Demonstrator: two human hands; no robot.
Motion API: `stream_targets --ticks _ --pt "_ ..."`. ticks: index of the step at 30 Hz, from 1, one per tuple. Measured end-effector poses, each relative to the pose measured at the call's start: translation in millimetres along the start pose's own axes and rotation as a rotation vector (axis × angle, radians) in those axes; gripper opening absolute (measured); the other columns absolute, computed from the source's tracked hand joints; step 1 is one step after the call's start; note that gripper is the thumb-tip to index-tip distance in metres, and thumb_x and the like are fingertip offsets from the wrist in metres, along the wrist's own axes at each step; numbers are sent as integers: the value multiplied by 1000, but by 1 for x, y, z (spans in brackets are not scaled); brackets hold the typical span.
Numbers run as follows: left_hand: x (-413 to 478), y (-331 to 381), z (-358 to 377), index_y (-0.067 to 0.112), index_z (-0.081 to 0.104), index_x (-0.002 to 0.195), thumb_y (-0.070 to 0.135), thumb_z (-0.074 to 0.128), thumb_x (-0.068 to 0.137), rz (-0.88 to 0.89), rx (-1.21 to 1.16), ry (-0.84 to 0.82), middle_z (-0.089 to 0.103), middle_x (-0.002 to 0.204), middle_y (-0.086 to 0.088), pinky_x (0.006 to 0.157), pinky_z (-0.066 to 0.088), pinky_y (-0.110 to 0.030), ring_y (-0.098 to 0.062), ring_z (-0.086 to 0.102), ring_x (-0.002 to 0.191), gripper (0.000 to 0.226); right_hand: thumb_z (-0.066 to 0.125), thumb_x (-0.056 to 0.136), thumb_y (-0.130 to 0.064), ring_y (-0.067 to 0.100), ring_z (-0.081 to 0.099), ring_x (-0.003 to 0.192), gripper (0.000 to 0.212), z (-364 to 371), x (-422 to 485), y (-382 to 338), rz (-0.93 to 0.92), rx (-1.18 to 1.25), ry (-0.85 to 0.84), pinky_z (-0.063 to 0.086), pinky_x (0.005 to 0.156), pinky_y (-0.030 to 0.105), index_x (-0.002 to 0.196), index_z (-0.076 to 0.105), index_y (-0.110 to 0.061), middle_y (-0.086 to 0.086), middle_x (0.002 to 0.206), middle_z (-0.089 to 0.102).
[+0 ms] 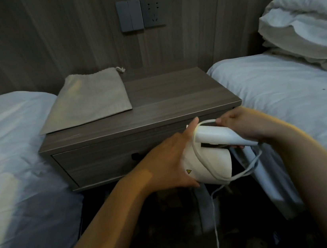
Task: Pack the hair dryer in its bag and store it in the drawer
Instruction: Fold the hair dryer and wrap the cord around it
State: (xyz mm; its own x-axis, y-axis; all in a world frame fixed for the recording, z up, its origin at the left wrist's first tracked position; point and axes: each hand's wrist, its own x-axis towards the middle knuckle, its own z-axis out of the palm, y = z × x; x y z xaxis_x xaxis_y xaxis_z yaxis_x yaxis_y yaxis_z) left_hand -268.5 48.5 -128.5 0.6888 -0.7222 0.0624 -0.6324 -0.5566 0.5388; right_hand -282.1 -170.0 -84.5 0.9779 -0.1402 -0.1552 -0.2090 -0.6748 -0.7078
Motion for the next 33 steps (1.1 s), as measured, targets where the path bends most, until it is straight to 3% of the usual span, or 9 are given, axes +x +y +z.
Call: stream_targets --ticks 9,15,20,22,24,26,28,31,33 --pt "-3 -3 6 59 -30 127 52 74 66 72 258 63 44 128 5 91 43 -32 -14 44 112 120 45 96 -27 20 56 35 34 3 4 3 43 83 -89 43 36 21 80 67 -6 10 45 62" --pt "-5 -8 1 74 -4 124 38 83 62 -9 -128 9 40 139 18 96 38 -20 -1 43 118 112 47 82 -17 18 49 35 26 -10 14 28 119 597 -490 37 31 20 85 62 5 23 63 64" --pt "-3 -13 1 67 16 130 29 84 58 -43 -473 53 49 133 17 99 45 -28 0 49 120 106 63 51 -13 6 46 29 9 2 22 34 96 1024 -436 37 31 17 56 58 -7 4 41 50" --pt "-2 -12 1 65 21 130 31 81 55 -50 -597 77 54 130 13 97 48 -32 -4 52 119 102 79 45 -18 10 43 32 24 11 28 35 -3 1021 -441 31 37 15 48 56 -12 6 43 45" --pt "-1 -9 0 64 25 126 30 80 53 -52 -684 108 54 126 19 92 49 -28 -3 54 117 98 88 38 -29 19 39 47 41 19 32 32 -69 882 -417 26 53 23 60 60 -9 20 58 44" --pt "1 -6 -1 64 25 125 30 79 51 -61 -717 153 54 124 19 90 50 -29 -4 57 114 97 80 52 -24 23 44 67 43 27 32 29 -80 815 -367 32 63 29 85 67 0 29 87 52" --pt "3 -6 -2 65 25 126 32 81 50 -76 -724 205 55 128 12 94 50 -37 -10 59 112 100 69 63 -9 28 48 76 34 33 31 26 -78 817 -303 37 65 32 95 67 1 26 96 55" --pt "5 -6 -3 67 20 127 36 82 50 -116 -705 257 62 121 2 94 50 -41 -12 62 107 104 55 75 0 18 39 53 14 37 27 22 -93 759 -232 28 49 21 74 69 -5 16 63 51" --pt "5 -7 -3 69 18 125 37 83 51 -148 -684 300 65 114 3 91 50 -34 -8 64 102 104 39 86 9 9 28 35 31 39 25 23 -69 729 -236 18 39 15 70 61 -6 1 42 39"
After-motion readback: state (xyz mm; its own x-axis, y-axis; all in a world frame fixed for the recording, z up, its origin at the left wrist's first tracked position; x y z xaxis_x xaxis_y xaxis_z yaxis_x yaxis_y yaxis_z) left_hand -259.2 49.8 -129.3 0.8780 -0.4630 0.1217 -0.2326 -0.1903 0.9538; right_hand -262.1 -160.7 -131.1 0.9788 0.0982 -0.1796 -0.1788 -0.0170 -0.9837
